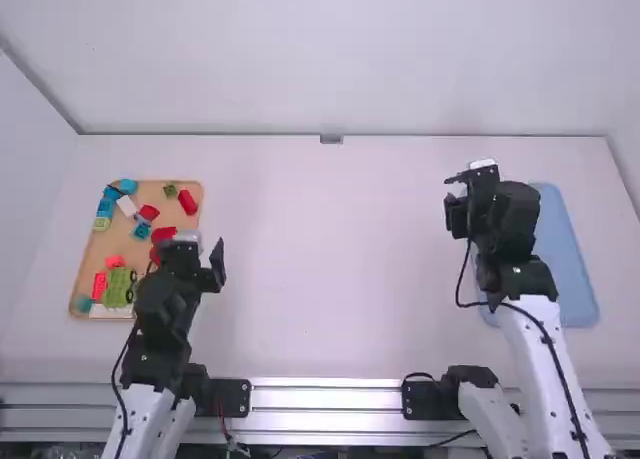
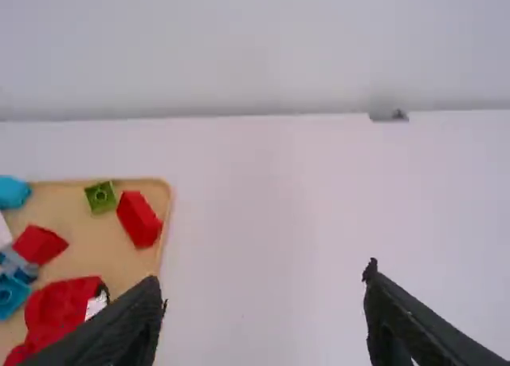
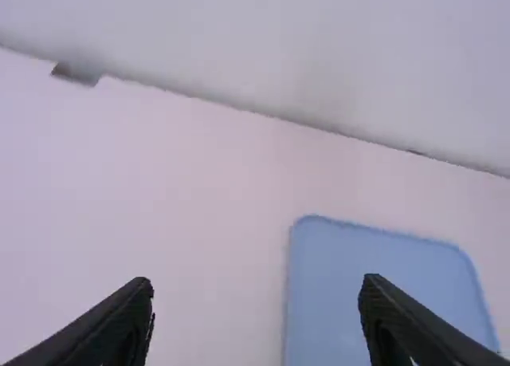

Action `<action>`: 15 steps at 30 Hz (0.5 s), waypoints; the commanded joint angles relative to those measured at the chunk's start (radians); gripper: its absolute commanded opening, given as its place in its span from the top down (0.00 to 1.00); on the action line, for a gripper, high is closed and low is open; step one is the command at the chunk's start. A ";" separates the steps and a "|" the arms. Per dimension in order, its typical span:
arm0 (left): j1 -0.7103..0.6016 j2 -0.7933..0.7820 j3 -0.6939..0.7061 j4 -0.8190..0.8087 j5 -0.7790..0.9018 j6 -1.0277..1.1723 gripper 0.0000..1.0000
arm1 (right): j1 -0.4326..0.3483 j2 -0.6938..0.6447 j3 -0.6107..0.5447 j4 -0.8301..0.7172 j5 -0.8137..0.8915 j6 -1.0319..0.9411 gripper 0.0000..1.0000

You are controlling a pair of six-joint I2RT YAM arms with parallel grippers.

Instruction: Assemble lego blocks to make yellow taxi

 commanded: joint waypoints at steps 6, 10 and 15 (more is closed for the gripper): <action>0.004 -0.171 -0.164 0.000 -0.006 -0.006 0.53 | 0.005 -0.171 -0.165 0.145 0.001 0.211 0.50; 0.004 -0.259 -0.205 0.000 -0.006 -0.006 0.62 | 0.005 -0.267 -0.261 0.173 0.001 0.248 0.59; 0.004 -0.358 -0.205 0.000 -0.006 -0.006 0.72 | 0.005 -0.386 -0.380 0.173 0.001 0.248 0.71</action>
